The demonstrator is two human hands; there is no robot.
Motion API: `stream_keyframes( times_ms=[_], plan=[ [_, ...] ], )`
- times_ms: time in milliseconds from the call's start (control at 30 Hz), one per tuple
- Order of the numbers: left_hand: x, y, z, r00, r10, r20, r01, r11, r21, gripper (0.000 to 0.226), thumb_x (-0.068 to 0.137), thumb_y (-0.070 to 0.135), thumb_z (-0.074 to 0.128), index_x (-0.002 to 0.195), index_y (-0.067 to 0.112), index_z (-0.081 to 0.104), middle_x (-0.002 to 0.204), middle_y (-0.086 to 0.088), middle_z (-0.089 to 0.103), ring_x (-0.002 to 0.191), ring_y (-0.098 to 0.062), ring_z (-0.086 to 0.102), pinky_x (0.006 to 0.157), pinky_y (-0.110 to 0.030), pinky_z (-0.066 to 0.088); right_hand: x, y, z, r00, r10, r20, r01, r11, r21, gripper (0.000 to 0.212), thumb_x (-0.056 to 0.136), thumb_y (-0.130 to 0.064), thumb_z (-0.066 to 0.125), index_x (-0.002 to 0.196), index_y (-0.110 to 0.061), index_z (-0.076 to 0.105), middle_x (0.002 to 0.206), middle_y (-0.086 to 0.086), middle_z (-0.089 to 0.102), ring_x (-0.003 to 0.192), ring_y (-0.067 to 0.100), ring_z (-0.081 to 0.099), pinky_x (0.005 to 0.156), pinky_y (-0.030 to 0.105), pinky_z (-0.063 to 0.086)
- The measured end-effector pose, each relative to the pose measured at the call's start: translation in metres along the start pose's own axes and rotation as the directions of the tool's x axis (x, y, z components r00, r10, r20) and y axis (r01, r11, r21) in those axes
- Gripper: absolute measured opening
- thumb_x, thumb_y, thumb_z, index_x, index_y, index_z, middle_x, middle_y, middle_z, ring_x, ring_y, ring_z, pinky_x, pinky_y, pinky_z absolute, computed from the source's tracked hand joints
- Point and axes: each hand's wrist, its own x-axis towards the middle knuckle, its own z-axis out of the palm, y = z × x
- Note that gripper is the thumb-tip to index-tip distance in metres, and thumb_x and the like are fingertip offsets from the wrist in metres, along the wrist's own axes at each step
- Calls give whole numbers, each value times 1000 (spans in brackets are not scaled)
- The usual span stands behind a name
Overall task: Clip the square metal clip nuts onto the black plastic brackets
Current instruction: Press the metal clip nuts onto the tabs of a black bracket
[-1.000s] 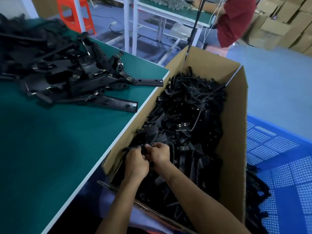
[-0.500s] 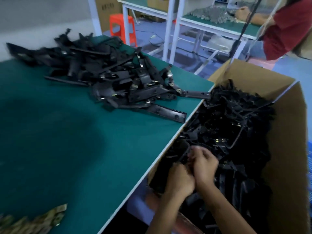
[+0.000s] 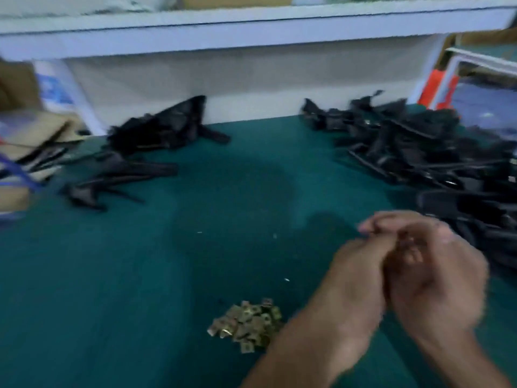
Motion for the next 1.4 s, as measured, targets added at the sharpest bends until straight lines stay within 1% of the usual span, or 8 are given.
stream_keyframes(
  times_ms=[133,367,500,667,867,1167,1267,1400],
  plan=[
    [-9,76,-108,878,343,-336,-435,862,-259,25,95,20,51,112,4,61,114,-19,68,100,-31,68,92,-36,55,61,58,74,966,-28,259,105,952,-289,27,101,-16,51,94,-8,76,95,-1,77,92,9,71,84,17,50],
    [-12,87,-235,375,578,-725,-623,736,265,21,93,11,48,92,13,69,67,-4,51,54,-19,41,45,-26,33,184,172,201,861,167,481,278,637,-719,19,94,-11,64,107,-11,78,107,2,77,100,15,70,96,23,50],
    [-3,80,-230,470,715,-518,-544,697,468,24,81,33,56,79,13,68,54,3,37,46,-12,29,47,-23,24,240,224,257,867,235,440,301,458,-837,14,97,-21,59,93,-10,66,100,11,70,101,34,64,77,37,49],
    [-2,85,-235,517,688,-509,-471,726,502,36,80,47,56,72,16,70,50,10,32,45,-9,25,48,-27,21,273,266,298,846,429,318,265,179,-947,54,100,-46,58,135,-8,45,125,12,59,137,39,42,96,45,36],
    [-1,85,-237,537,677,-504,-431,733,525,37,78,49,54,75,15,69,51,6,29,47,-11,22,49,-31,19,281,254,295,805,481,347,288,194,-938,14,84,-13,54,73,-10,45,85,6,48,64,24,49,54,29,34],
    [-5,81,-225,574,691,-440,-418,709,568,32,76,43,54,76,15,68,54,6,35,51,-11,29,47,-22,28,282,163,219,920,297,258,250,64,-966,4,76,-6,55,74,-9,53,79,8,59,62,23,54,48,27,36],
    [-5,81,-225,577,696,-428,-394,696,600,29,81,40,55,75,14,68,57,-1,35,54,-16,30,51,-29,26,261,142,190,956,231,180,136,195,-971,2,79,-9,60,81,-8,61,79,10,65,62,25,60,49,27,45],
    [-8,81,-217,547,723,-422,-382,664,643,20,96,28,56,87,19,71,71,-2,61,63,-18,54,60,-36,46,182,116,162,913,395,98,-237,713,-660,12,89,-10,71,100,-6,68,75,6,74,61,15,68,60,26,55]
  ],
)
